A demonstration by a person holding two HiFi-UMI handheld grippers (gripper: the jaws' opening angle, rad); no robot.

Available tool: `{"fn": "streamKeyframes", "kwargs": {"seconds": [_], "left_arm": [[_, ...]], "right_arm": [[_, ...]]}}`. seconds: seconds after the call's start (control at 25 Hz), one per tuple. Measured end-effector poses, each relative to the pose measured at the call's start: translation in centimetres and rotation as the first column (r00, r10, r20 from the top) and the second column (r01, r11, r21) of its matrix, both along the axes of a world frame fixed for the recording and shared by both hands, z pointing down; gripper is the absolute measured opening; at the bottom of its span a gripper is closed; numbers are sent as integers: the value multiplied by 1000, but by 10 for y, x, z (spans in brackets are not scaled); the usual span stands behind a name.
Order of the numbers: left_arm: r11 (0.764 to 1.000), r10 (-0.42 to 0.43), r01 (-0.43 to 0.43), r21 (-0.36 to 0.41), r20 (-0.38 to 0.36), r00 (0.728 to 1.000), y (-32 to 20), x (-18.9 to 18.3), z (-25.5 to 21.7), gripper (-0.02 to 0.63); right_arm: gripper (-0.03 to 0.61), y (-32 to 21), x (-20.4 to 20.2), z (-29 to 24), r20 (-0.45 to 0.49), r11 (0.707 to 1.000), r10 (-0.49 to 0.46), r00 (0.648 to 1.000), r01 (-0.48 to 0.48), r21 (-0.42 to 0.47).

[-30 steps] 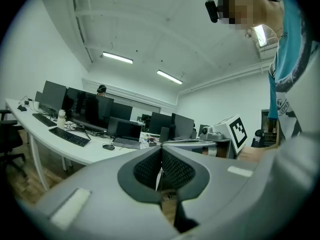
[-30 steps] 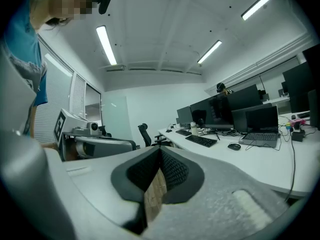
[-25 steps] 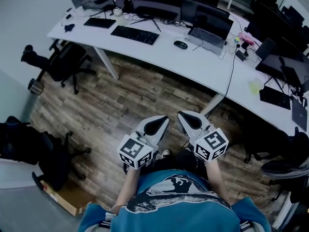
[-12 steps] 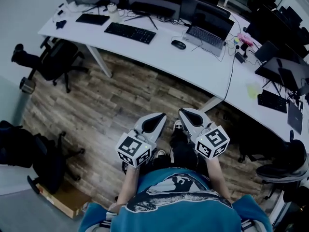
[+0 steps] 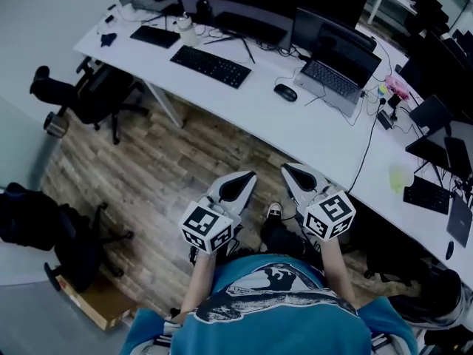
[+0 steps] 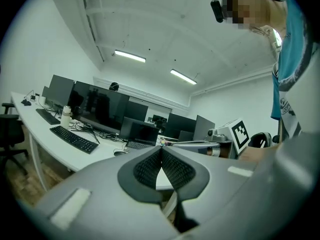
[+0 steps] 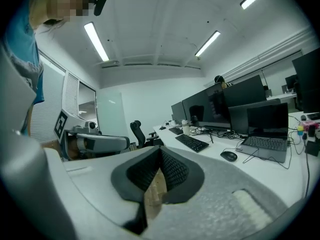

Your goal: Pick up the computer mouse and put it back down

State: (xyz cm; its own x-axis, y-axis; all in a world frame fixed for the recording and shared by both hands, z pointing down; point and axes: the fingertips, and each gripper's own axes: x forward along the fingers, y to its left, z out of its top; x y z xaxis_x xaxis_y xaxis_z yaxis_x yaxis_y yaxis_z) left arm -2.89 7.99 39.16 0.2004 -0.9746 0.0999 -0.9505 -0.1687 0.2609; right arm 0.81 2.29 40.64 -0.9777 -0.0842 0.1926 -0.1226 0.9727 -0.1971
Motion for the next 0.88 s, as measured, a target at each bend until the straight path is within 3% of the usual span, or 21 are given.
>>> {"fn": "streamKeyframes", "kwargs": {"seconds": [0.4, 0.88], "left_arm": [[998, -35, 36, -44, 27, 999, -109, -9, 0, 9], [991, -46, 51, -125, 46, 998, -167, -3, 13, 12]], "right_arm": [[3, -114, -22, 4, 14, 999, -43, 999, 43, -29], [3, -165, -20, 26, 11, 993, -58, 998, 59, -103]]}}
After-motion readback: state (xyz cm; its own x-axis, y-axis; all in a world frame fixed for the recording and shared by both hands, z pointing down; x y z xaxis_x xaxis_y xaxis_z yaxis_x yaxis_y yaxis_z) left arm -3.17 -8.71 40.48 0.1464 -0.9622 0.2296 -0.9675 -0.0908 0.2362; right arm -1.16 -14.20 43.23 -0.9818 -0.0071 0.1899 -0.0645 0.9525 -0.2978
